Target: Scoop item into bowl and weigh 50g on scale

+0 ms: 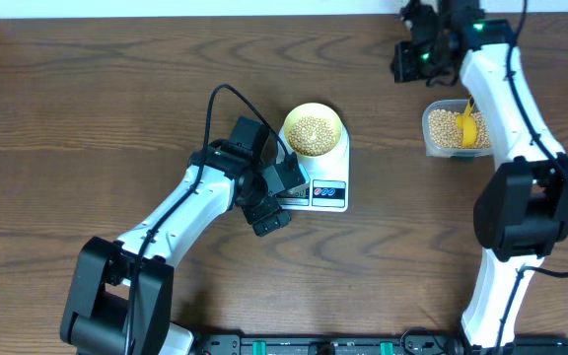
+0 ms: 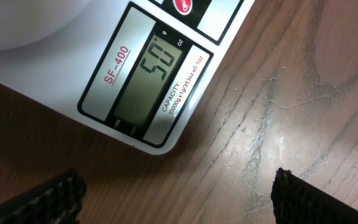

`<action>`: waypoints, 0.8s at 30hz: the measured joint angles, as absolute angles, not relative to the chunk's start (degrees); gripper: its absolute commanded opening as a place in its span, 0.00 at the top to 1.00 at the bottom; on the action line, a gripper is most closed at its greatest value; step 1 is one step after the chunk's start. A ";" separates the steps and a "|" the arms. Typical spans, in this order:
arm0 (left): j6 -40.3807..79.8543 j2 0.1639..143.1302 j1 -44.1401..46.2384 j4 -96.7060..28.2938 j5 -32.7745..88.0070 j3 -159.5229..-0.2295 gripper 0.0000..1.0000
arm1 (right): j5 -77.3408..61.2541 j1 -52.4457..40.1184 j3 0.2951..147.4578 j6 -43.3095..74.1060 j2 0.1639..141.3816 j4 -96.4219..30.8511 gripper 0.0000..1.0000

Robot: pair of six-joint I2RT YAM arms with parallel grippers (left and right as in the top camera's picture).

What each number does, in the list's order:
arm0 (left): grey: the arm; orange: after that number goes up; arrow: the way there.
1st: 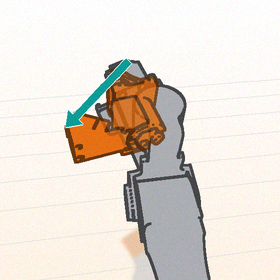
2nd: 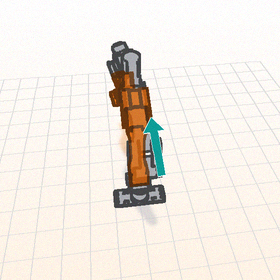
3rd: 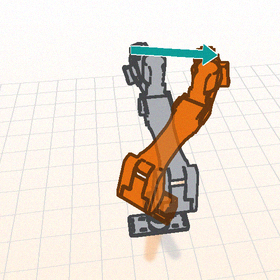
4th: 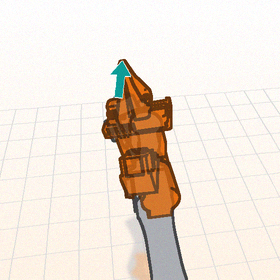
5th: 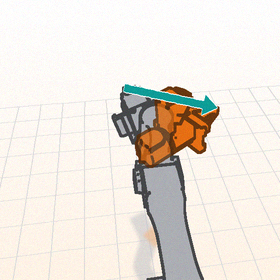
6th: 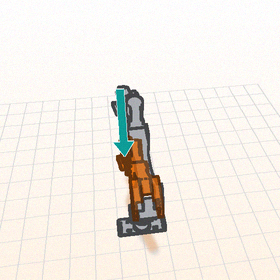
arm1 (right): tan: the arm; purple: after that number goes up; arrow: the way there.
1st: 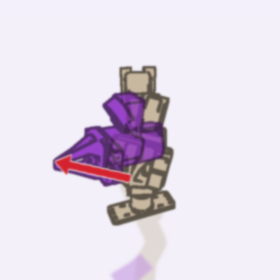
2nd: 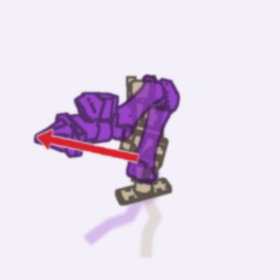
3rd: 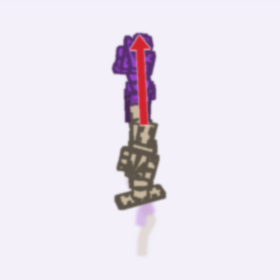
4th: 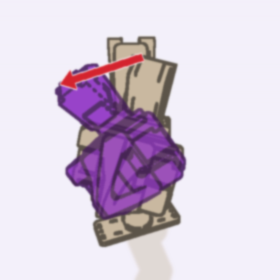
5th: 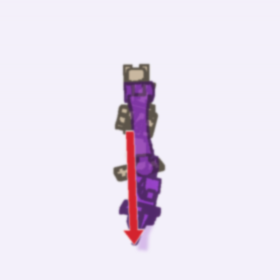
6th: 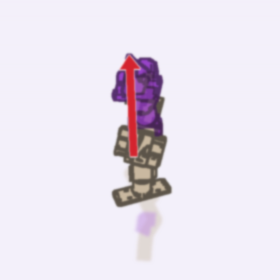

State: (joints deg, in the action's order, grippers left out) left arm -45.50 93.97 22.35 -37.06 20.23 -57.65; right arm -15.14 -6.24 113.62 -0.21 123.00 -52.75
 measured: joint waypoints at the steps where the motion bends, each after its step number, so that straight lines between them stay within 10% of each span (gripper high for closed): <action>1: -45.50 93.97 22.35 -37.06 20.23 -57.65 0.02 | -12.08 -6.42 113.62 -0.21 123.00 -53.41 0.99; 24: -45.50 93.97 22.35 -37.06 20.23 -57.65 0.02 | 6.11 14.79 113.62 -0.21 123.00 -59.07 0.96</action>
